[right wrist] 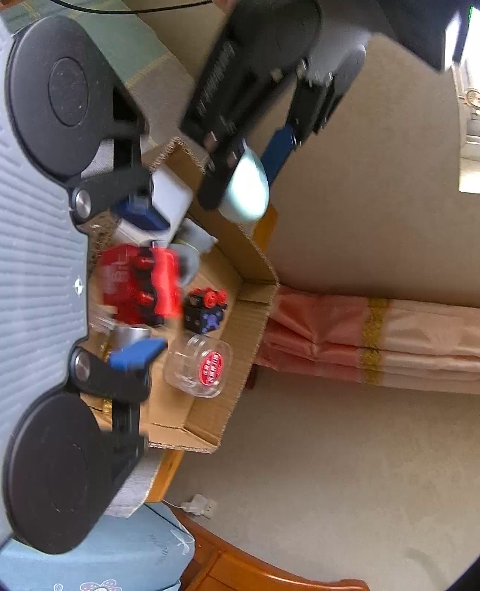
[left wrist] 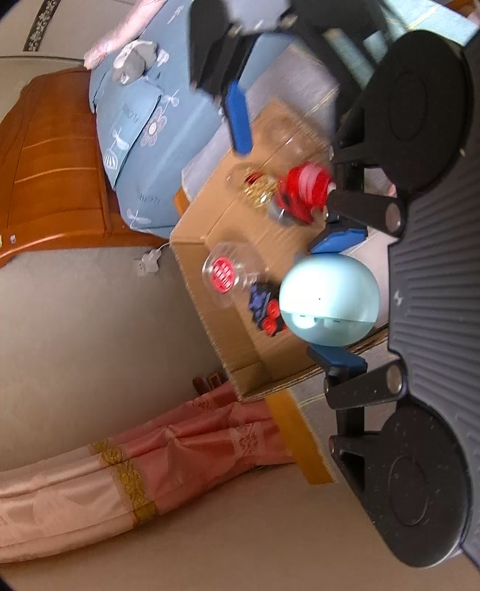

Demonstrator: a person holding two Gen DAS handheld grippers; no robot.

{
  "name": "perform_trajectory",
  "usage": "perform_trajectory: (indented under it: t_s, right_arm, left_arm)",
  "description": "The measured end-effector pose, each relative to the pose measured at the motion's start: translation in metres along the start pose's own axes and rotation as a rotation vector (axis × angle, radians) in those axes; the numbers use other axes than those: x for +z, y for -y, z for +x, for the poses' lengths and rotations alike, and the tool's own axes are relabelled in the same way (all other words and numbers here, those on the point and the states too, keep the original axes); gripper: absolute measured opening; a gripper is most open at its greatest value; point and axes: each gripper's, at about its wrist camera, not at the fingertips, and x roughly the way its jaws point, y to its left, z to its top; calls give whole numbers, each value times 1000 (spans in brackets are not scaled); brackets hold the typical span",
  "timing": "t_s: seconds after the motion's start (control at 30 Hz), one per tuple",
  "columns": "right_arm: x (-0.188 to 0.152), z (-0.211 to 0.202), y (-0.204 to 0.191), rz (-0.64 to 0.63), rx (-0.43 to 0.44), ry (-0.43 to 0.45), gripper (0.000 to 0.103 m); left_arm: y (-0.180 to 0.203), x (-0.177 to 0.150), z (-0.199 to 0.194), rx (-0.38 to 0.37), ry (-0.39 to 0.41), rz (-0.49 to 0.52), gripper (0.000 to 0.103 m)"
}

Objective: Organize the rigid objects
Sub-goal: 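Carry blue case into cardboard box and open left tool while right tool releases train there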

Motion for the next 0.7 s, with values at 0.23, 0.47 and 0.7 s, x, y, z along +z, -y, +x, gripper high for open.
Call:
perform_trajectory:
  t_s: [0.23, 0.47, 0.7]
  right_arm:
    - [-10, -14, 1, 15, -3, 25, 100]
    - [-16, -26, -1, 16, 4, 28, 100]
    - [-25, -31, 0, 38, -3, 19, 100]
  left_arm:
    - [-14, 16, 30, 6, -19, -31, 52]
    - [-20, 25, 59, 14, -47, -62, 52]
    - [-22, 19, 86, 35, -93, -97, 52]
